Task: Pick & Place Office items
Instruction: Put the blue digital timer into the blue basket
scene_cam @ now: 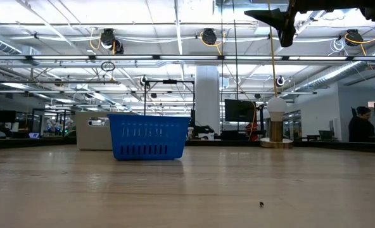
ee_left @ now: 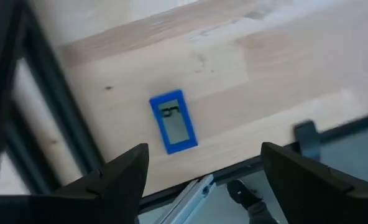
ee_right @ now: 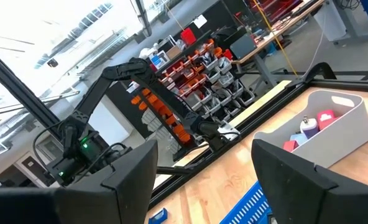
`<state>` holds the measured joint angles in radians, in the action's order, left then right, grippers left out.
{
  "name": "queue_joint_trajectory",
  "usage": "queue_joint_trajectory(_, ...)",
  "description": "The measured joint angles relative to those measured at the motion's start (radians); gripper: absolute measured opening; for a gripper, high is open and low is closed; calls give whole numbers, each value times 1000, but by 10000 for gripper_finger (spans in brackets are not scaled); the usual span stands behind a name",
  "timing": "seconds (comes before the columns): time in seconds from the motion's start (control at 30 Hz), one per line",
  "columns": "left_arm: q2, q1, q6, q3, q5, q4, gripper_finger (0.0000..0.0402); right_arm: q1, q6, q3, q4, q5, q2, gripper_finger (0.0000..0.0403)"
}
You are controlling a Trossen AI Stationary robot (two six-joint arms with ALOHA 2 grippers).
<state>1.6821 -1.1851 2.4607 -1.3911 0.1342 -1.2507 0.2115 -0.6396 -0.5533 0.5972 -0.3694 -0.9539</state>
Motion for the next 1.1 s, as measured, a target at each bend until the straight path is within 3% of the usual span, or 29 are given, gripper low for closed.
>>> queue_joint_trajectory(0.2,0,0,-131,0,51,17,312,0,0,0,0,0,0,251)
queue_joint_trajectory(0.7,0,0,-562,0,14,46,312,0,0,0,-4,-1,0,251)
queue_joint_trajectory(0.87,0,0,-722,0,14,82,312,6,19,0,-12,-82,0,251)
queue_joint_trajectory(1.1,0,0,-857,0,13,82,312,6,52,0,-28,-75,0,251)
